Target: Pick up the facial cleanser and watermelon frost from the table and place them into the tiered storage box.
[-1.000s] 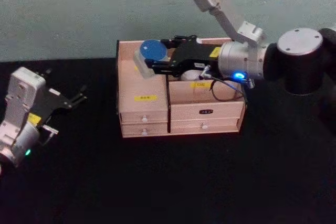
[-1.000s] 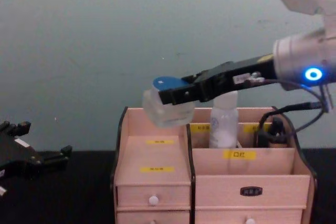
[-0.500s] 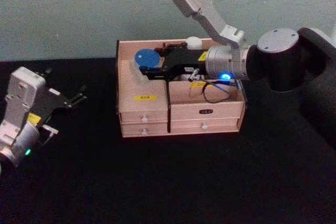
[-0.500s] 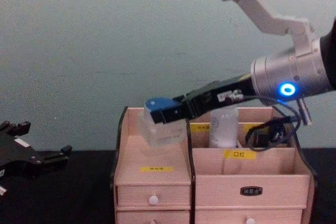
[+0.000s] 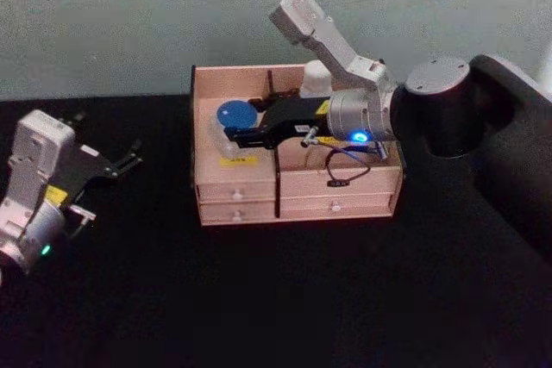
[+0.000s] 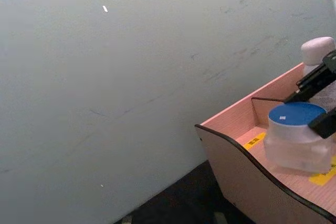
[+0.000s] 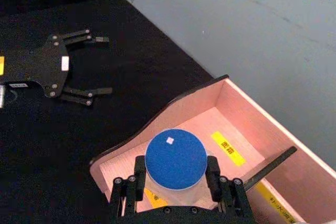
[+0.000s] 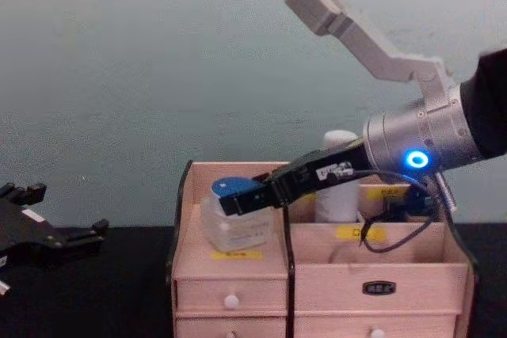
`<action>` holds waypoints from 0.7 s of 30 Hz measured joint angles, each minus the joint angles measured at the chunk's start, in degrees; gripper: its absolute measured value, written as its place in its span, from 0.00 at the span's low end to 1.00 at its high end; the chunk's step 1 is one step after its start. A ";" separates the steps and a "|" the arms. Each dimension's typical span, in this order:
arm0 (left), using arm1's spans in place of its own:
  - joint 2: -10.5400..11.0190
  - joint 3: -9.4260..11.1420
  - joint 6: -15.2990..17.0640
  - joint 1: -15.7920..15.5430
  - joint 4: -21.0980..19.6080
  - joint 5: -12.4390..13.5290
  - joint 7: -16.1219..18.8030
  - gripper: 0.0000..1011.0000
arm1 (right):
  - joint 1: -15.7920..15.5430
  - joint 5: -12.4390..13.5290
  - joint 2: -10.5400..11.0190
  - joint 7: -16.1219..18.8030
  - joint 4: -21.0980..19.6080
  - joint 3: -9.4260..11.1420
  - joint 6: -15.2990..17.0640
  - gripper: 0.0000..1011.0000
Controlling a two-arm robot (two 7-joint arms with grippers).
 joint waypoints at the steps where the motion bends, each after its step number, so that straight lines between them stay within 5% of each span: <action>1: 0.00 0.00 0.00 0.00 0.00 0.00 0.00 0.99 | 0.04 -0.05 -0.05 0.01 0.10 -0.03 0.03 0.69; 16: 0.00 0.00 0.00 0.00 0.00 0.00 0.00 0.99 | 0.25 -0.38 -0.29 -0.01 0.45 -0.30 0.39 0.70; 21: 0.00 0.00 0.00 0.00 0.00 0.00 0.00 0.99 | 0.25 -0.34 -0.27 -0.04 0.42 -0.26 0.35 0.84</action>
